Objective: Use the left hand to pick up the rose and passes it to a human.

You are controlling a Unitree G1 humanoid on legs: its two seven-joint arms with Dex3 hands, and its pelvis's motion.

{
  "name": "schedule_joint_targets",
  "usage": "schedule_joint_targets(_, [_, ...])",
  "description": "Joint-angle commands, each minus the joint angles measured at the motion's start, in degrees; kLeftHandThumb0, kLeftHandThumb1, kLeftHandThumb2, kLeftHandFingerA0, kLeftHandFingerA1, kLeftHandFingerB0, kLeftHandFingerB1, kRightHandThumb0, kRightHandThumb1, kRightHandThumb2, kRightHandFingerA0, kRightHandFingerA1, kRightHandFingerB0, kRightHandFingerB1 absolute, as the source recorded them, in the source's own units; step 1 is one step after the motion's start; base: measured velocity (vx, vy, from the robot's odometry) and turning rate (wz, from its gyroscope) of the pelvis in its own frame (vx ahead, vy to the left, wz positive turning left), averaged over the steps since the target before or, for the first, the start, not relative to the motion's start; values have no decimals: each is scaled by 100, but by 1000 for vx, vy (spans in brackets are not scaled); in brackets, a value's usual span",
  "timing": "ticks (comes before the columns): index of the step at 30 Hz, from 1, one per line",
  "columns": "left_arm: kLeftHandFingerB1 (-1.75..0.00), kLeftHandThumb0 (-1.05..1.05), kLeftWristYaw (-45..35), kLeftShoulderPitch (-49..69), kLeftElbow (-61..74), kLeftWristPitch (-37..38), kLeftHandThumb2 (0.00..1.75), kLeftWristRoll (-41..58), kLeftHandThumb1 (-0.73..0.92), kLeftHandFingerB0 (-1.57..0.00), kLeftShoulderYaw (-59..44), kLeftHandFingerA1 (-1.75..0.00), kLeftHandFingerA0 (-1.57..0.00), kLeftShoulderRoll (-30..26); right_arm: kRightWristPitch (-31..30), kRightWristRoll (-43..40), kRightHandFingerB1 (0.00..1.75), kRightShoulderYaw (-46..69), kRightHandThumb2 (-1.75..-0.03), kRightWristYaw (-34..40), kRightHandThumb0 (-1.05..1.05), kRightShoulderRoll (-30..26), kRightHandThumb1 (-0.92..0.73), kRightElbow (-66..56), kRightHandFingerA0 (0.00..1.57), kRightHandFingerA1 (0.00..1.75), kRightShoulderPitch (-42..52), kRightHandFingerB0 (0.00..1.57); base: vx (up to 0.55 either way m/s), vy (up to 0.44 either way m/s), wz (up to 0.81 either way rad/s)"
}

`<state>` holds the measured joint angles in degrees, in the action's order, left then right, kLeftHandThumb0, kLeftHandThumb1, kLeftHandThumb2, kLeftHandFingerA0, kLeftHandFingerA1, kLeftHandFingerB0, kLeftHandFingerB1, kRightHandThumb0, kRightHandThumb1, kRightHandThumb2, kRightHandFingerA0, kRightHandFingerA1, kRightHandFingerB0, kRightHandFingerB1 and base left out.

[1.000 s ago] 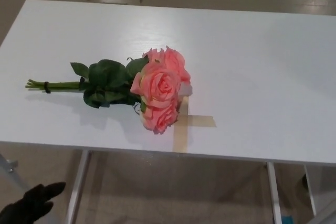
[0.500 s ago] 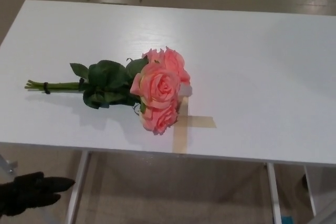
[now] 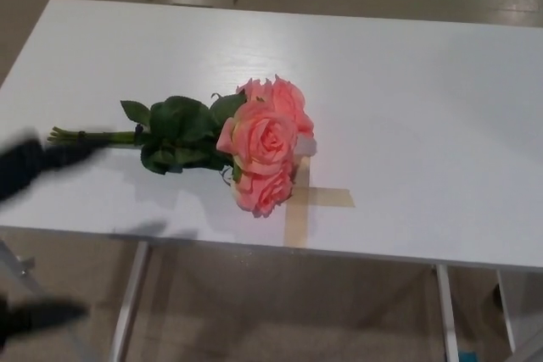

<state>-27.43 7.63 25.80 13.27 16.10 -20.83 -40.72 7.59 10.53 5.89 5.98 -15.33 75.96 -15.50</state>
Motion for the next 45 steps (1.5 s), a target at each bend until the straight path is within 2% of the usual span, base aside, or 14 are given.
schedule_joint_targets(1, [-28,-58,463,-1828,-610,-1011,55,-918,46,-17,490,-30,-21,-353,-109,-24,38,-26,-59,80,-38,-75,-63,36,75,50,79,47,0,0,0])
schedule_joint_targets(3, [-27,-60,393,-2436,-1274,-897,55,-1362,46,-16,897,-29,-19,-371,-99,-24,38,-35,-59,72,-38,-79,-63,38,75,50,84,47,0,0,0])
schedule_joint_targets(4, [-47,-33,385,-2892,-1784,-872,84,-1831,23,0,1272,-48,0,-389,-92,-9,38,-54,-59,72,-38,-85,-63,38,75,50,89,47,0,0,0])
schedule_joint_targets(6, [-47,-33,396,-3264,-2231,-919,84,-2194,23,0,1610,-49,0,-366,-89,9,38,-79,-59,74,-38,-88,-63,41,75,50,92,47,0,0,0])
schedule_joint_targets(7, [-37,-65,410,-3408,-2421,-903,76,-2323,42,-7,1736,-29,-5,-353,-86,11,38,-85,-59,73,-38,-89,-63,40,75,50,94,47,0,0,0])
schedule_joint_targets(10, [-27,-67,455,-4145,-3234,-984,77,-3133,43,-9,2434,-14,-8,-321,-95,1,38,-86,-59,64,-38,-95,-63,41,75,50,50,47,0,0,0])
schedule_joint_targets(17, [-25,-59,519,-5338,-4654,-1294,77,-4404,37,0,3733,-18,0,-161,-128,20,38,-127,-59,46,-38,-119,-63,26,75,50,-41,47,0,0,0])
schedule_joint_targets(24, [-24,-57,292,-6054,-5809,-1739,77,-4708,36,0,4666,-17,0,316,-114,25,38,-144,-59,33,-37,-144,-63,37,74,50,36,47,0,0,0])
schedule_joint_targets(25, [-23,-60,277,-6128,-5935,-1789,71,-4735,37,-5,4779,-15,0,373,-115,25,38,-146,-59,34,-37,-141,-63,39,74,50,34,47,0,0,0])
schedule_joint_targets(32, [-22,-58,290,-6614,-6889,-1884,77,-4865,36,0,5410,-15,0,660,-153,20,38,-145,-59,26,-38,-128,-63,40,74,50,-147,46,0,0,0])
schedule_joint_targets(36, [-21,-60,312,-6935,-7447,-1835,70,-4934,37,-3,5732,-12,0,807,-171,27,38,-160,-59,17,-37,-103,-63,39,75,50,-191,45,0,0,0])
schedule_joint_targets(37, [-24,-61,377,-6992,-7556,-1826,55,-4936,45,-1,5774,-17,0,846,-174,32,38,-166,-59,14,-37,-113,-63,39,75,50,-211,45,0,0,0])
schedule_joint_targets(39, [-24,-56,523,-7071,-7742,-1801,76,-4971,35,0,5876,-16,0,927,-175,38,38,-177,-59,6,-37,-131,-63,40,75,50,-224,45,0,0,0])
schedule_joint_targets(45, [-24,-54,814,-7098,-8059,-1961,74,-5017,35,0,6006,-17,0,1249,-166,63,38,-258,-59,1,-37,-112,-63,41,75,50,-190,46,0,0,0])
